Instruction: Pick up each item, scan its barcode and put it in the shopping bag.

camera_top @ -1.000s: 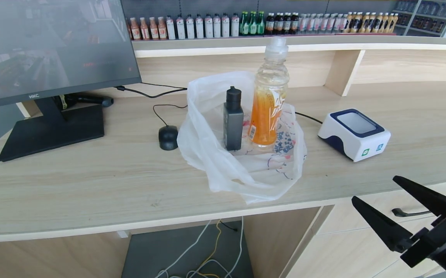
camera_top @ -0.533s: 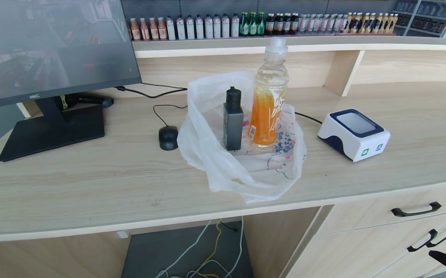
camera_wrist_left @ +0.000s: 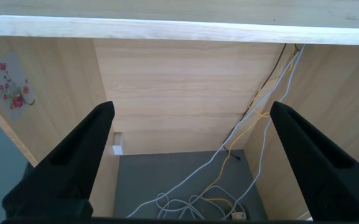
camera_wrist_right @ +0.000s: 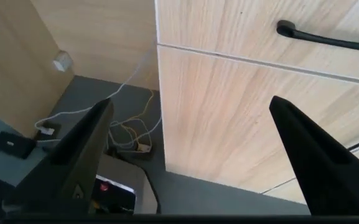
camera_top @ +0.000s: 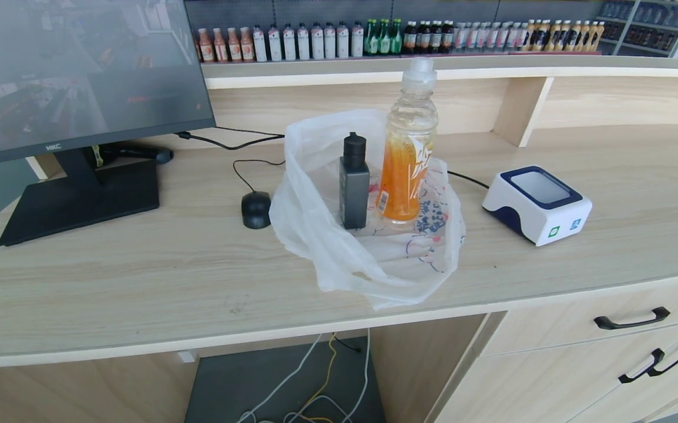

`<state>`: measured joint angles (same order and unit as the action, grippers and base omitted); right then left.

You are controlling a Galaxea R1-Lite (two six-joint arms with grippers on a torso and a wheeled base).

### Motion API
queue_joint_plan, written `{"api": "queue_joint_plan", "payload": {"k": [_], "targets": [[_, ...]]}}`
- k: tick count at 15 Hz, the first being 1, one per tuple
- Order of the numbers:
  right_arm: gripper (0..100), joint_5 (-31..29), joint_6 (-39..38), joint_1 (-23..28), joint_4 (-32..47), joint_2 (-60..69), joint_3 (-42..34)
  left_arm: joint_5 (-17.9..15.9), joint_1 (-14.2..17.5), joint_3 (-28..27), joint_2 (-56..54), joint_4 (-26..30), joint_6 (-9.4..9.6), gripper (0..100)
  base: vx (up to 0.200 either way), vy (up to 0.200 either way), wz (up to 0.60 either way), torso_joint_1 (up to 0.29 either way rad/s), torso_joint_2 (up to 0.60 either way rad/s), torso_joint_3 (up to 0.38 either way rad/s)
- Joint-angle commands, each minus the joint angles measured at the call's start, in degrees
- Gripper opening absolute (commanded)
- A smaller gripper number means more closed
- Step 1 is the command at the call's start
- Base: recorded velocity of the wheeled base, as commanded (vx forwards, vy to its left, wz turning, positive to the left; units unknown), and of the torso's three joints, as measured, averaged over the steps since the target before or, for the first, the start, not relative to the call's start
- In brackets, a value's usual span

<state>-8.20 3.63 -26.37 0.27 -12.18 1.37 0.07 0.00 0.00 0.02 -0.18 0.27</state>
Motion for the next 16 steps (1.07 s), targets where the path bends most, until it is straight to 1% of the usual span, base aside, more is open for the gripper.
{"api": "queue_joint_plan", "payload": {"k": [1,2,4,7,9,11,14,16], "targets": [[100,0.03,0.15,11.95,0.08,1.1,0.04,0.01,0.0,0.0,-0.02,0.01,0.0,100,0.0,0.0,0.0,0.0,0.0,0.0],[100,0.12,0.15,17.32,0.08,3.21,0.13,0.01,0.0,0.0,-0.02,-0.08,0.0,100,0.0,0.0,0.0,0.0,0.0,0.0],[100,-0.15,-1.08,20.48,-0.27,6.99,-0.05,0.01,0.0,0.0,-0.02,0.01,0.0,100,0.0,0.0,0.0,0.0,0.0,0.0],[100,-3.75,-3.37,20.48,-2.2,6.9,-0.75,0.01,0.0,0.0,-0.02,0.01,0.0,100,0.0,0.0,0.0,0.0,0.0,0.0],[100,-3.75,-3.19,20.74,-1.85,6.82,-0.66,0.01,0.0,0.0,-0.02,-0.08,0.0,100,0.0,0.0,0.0,0.0,0.0,0.0],[100,-2.25,-2.49,21.89,-1.76,6.9,-0.57,0.01,0.0,0.0,-0.02,0.01,0.0,100,0.0,0.0,0.0,0.0,0.0,0.0],[100,-9.11,-4.69,21.89,-2.55,6.9,-0.84,0.01,0.0,0.0,-0.02,0.01,0.08,100,0.0,0.0,0.0,0.0,0.0,0.0],[100,-9.81,-4.95,21.89,-2.55,6.9,-0.84,0.01,0.0,0.0,-0.02,0.01,0.08,100,0.0,0.0,0.0,0.0,0.0,0.0]]}}
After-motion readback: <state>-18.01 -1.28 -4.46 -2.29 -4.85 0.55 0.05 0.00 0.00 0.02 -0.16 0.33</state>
